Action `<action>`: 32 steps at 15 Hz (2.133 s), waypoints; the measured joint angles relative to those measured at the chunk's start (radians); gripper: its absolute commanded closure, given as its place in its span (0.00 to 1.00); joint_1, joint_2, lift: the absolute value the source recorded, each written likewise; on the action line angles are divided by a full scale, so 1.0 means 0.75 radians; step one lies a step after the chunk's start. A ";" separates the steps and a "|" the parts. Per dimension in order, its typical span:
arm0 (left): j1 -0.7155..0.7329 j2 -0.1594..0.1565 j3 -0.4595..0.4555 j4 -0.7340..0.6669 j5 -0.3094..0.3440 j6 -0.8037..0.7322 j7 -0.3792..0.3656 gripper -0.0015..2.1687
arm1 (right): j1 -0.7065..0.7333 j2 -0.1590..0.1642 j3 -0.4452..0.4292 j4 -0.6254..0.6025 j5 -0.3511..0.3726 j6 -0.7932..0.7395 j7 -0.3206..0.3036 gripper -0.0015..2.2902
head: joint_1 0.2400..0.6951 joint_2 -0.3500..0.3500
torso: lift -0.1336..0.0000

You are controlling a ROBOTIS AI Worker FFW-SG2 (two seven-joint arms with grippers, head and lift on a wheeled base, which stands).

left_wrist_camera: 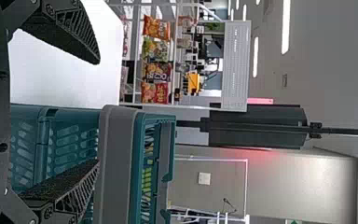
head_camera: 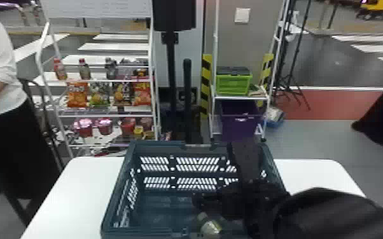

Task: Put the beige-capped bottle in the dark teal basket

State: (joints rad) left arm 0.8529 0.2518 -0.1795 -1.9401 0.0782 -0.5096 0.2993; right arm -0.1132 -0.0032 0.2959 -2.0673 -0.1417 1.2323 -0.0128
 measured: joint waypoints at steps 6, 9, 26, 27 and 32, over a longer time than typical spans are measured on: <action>-0.009 -0.003 -0.006 -0.021 -0.003 0.017 0.013 0.06 | 0.567 -0.167 -0.180 -0.438 -0.019 -0.434 0.034 0.02 | 0.57 0.50 | 1.00; -0.018 -0.005 -0.018 -0.025 -0.010 0.031 0.019 0.06 | 0.923 -0.187 -0.347 -0.457 -0.059 -1.040 0.113 0.03 | 0.57 0.50 | 1.00; -0.012 -0.004 -0.020 -0.045 -0.014 0.042 0.028 0.06 | 1.407 0.003 -0.578 -0.054 -0.130 -2.081 0.389 0.03 | 0.57 0.50 | 1.00; -0.011 -0.004 -0.020 -0.045 -0.014 0.042 0.028 0.06 | 1.407 0.004 -0.578 -0.052 -0.130 -2.082 0.389 0.04 | 0.57 0.50 | 1.00; -0.008 -0.004 -0.020 -0.048 -0.016 0.042 0.028 0.06 | 1.407 0.004 -0.581 -0.050 -0.130 -2.082 0.389 0.04 | 0.57 0.50 | 1.00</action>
State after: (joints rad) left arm 0.8467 0.2486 -0.1948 -1.9764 0.0661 -0.4782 0.3206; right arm 0.9418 0.0000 -0.1395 -2.1046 -0.2393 -0.3289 0.2792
